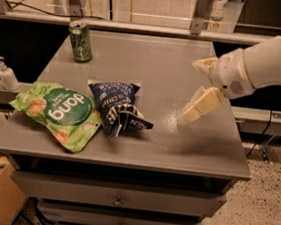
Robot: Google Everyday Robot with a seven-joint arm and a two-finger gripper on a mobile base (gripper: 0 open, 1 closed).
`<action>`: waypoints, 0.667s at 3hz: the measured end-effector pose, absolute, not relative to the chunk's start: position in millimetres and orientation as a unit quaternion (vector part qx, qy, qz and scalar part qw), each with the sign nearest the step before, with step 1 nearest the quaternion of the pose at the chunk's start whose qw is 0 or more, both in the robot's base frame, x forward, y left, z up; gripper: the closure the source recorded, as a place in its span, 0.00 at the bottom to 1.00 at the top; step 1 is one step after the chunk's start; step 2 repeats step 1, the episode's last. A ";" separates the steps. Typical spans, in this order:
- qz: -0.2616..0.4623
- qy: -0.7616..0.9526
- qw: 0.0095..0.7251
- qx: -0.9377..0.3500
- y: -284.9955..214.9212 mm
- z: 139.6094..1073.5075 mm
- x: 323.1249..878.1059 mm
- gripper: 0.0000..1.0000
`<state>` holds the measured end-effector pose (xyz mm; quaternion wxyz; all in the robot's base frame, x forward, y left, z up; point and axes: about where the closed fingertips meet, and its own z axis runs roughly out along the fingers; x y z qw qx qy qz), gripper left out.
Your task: Move blue chip bag near green rice chip bag
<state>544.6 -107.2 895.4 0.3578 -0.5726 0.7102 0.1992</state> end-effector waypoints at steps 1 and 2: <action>0.199 0.708 0.358 -0.575 -104.1 897.5 544.7 0.00; 0.199 0.708 0.358 -0.575 -104.1 897.5 544.7 0.00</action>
Offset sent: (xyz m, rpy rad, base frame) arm 0.0000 0.0000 0.0000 0.0000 0.0000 0.0000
